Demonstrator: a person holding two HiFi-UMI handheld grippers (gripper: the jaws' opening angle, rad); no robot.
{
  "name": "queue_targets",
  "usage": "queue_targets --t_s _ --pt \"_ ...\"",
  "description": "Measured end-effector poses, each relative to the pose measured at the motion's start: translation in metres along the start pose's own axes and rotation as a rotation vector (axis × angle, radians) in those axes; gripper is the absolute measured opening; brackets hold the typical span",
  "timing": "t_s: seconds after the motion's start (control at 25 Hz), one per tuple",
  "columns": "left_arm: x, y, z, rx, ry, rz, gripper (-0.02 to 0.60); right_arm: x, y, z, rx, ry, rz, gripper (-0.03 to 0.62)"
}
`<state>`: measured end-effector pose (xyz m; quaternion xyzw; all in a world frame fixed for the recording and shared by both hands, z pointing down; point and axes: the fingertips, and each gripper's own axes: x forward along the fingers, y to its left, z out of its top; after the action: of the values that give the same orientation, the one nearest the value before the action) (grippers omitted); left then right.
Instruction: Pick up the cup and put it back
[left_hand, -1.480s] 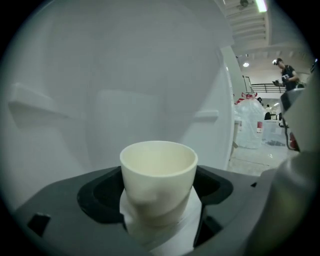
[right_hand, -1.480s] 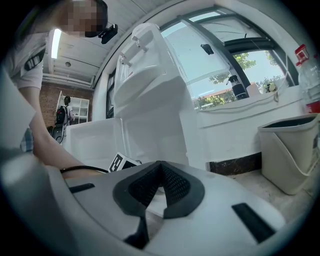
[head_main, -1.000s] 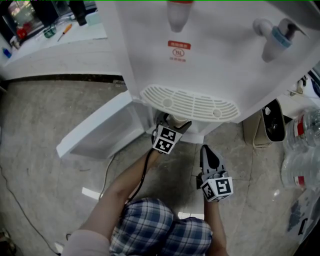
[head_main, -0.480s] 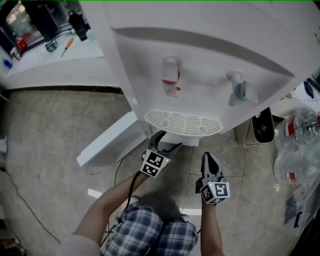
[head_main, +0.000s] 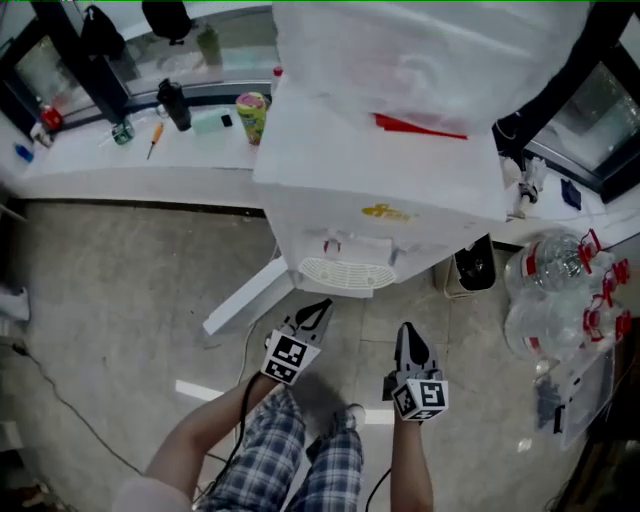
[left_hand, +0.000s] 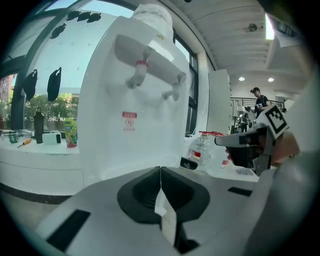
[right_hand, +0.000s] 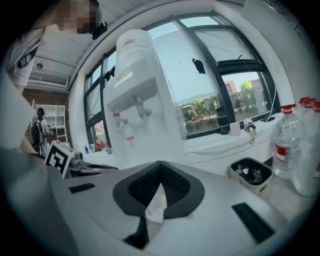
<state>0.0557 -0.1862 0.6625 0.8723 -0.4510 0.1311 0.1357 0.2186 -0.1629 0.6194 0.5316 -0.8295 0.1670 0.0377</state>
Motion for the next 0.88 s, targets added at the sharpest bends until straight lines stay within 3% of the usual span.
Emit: queue_targets --t_s 0.36,0.56,0.88 --pt "-0.101 -0.029 0.180 0.041 -0.035 -0.011 0.025 -0.063 0.033 0.173 -0.006 -0.031 -0.035 0.017" --pt "-0.162 -0.023 0.283 0.019 -0.078 0.061 0.025 -0.104 0.049 0.280 -0.048 -0.074 -0.045 0.017" --pt "-0.235 -0.043 0.418 0.114 -0.177 0.093 0.025 -0.168 0.066 0.404 -0.095 -0.177 -0.065 0.017"
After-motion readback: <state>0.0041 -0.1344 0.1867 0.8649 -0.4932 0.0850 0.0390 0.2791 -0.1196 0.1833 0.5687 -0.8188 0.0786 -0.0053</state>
